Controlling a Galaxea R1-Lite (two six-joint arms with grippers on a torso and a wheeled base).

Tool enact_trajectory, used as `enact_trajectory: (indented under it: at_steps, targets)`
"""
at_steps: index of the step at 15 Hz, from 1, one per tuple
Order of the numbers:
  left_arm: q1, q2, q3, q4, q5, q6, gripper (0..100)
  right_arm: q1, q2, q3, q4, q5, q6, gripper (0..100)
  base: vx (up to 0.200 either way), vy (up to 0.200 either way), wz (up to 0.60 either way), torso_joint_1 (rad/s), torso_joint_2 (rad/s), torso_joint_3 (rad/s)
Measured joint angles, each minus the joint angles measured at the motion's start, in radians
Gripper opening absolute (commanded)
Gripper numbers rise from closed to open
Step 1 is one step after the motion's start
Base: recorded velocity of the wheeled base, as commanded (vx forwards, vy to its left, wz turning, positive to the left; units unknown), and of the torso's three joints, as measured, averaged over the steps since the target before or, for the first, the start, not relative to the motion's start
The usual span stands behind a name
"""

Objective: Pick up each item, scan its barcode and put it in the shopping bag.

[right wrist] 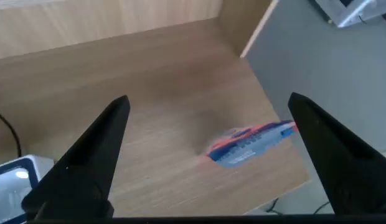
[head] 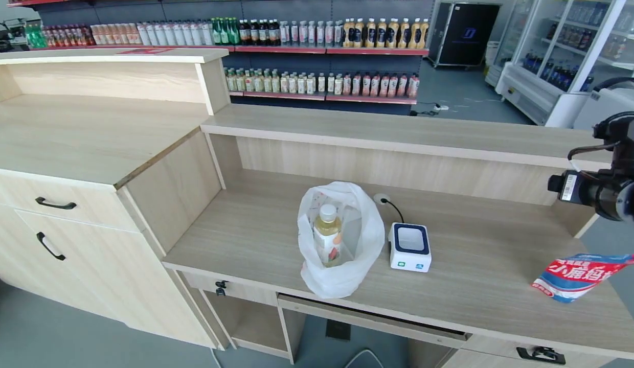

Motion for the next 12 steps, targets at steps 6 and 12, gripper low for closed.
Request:
enact_trajectory:
  at_steps: [6,12]
  targets:
    - [0.0,0.0,0.0,0.0,0.0,0.0,100,-0.315,0.138,-0.233,0.171,0.218,0.318,100,0.0,0.0,0.0,0.0,0.0,0.0]
    - [0.0,0.0,0.0,0.0,0.0,0.0,100,-0.366,0.243,-0.073,0.157,0.236,0.369,100,0.0,0.0,0.0,0.0,0.0,0.0]
